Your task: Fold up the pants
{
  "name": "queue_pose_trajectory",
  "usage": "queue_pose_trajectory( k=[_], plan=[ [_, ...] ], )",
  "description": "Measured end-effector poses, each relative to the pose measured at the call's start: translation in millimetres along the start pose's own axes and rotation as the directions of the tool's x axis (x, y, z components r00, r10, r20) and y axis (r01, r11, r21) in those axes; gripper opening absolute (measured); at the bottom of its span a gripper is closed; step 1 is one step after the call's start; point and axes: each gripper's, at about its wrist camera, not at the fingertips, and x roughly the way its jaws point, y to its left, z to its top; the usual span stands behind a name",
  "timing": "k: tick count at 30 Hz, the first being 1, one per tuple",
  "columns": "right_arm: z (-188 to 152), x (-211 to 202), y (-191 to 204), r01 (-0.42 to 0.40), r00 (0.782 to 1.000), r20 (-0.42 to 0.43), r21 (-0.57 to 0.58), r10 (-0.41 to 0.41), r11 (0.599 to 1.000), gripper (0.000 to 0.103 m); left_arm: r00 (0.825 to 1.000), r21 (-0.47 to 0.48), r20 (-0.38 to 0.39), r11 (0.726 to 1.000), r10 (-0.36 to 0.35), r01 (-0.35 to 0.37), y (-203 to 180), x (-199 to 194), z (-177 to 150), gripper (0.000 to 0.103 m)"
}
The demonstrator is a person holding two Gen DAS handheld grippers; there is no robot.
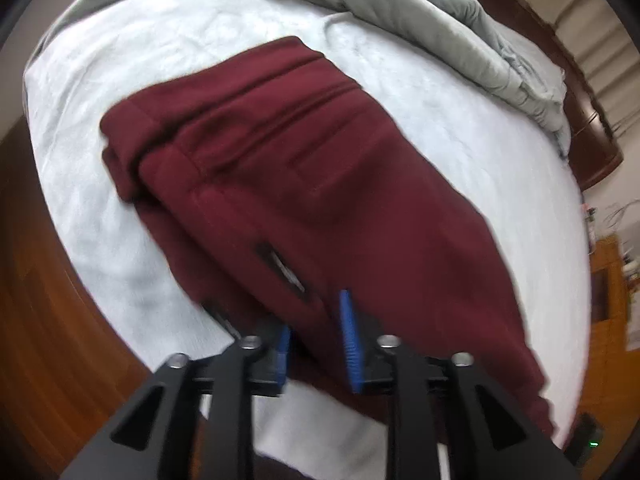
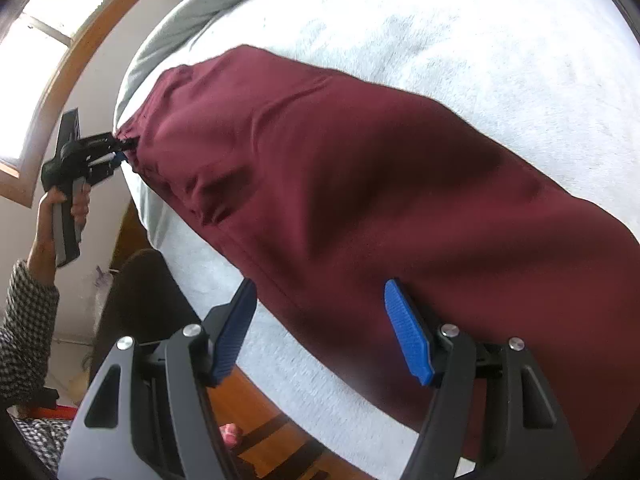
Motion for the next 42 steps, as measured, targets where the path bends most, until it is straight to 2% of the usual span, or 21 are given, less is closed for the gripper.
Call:
queue_pose_trajectory(
  k=[1,3,6,7,10,14,19,21,26,28,32,36,37,39,40,42],
  plan=[
    [0,-4,-2,-0.001,1.0,0.009,0.009,0.001,1.0,0.067,0.998,-0.05,-0.032,0.997,-0.061,0.059,-3,-3,-9,0.037],
    [-2,-11,-8,-0.003,1.0,0.026,0.026,0.002,1.0,0.067,0.99,-0.078,-0.067,0.99,-0.12,0.115,-14,-3,-26,0.04],
    [-8,-19,-19,-0.018,0.999,0.051,0.06,0.015,0.998,0.067,0.965,-0.114,-0.129,0.97,-0.228,0.214,-31,6,-54,0.04],
    [-9,-20,-21,-0.023,0.998,0.055,0.069,0.019,0.997,0.067,0.951,-0.124,-0.16,0.961,-0.265,0.247,-43,15,-65,0.04],
    [-12,-21,-26,-0.03,0.998,0.061,0.087,0.025,0.996,0.067,0.922,-0.123,-0.219,0.946,-0.32,0.3,-65,37,-79,0.039],
    [-13,-20,-25,-0.032,0.997,0.068,0.086,0.026,0.996,0.067,0.928,-0.137,-0.235,0.955,-0.288,0.261,-76,59,-77,0.039],
    [-14,-18,-30,-0.043,0.997,0.069,0.092,0.037,0.995,0.067,0.92,-0.162,-0.265,0.954,-0.29,0.254,-72,62,-80,0.039],
    [-14,-18,-31,-0.049,0.996,0.074,0.092,0.042,0.995,0.067,0.919,-0.144,-0.263,0.954,-0.292,0.262,-71,56,-82,0.039],
    [-15,-20,-33,-0.056,0.996,0.078,0.101,0.048,0.993,0.067,0.932,-0.104,-0.238,0.961,-0.275,0.257,-76,55,-77,0.016],
    [-15,-24,-32,-0.054,0.996,0.08,0.098,0.046,0.994,0.067,0.941,-0.081,-0.238,0.97,-0.242,0.229,-79,48,-80,0.011],
    [-18,-32,-34,-0.047,0.995,0.092,0.101,0.038,0.994,0.067,0.953,0.002,-0.274,0.991,-0.127,0.133,-76,50,-89,0.011],
    [-21,-31,-42,-0.029,0.997,0.08,0.137,0.018,0.99,0.067,0.952,0.019,-0.271,0.988,-0.145,0.155,-81,58,-85,0.011],
    [-23,-34,-43,-0.033,0.996,0.081,0.141,0.022,0.989,0.067,0.953,0.035,-0.269,0.987,-0.14,0.155,-86,55,-85,0.013],
    [-27,-46,-48,-0.02,0.995,0.1,0.137,0.006,0.99,0.067,0.953,0.061,-0.267,0.985,-0.14,0.162,-93,48,-89,0.029],
    [-30,-53,-52,-0.01,0.994,0.109,0.142,-0.006,0.99,0.067,0.951,0.072,-0.274,0.982,-0.147,0.173,-99,42,-96,0.04],
    [-37,-72,-69,0.009,0.991,0.129,0.179,-0.032,0.984,0.068,0.946,0.088,-0.285,0.979,-0.153,0.184,-107,35,-108,0.041]
  ],
)
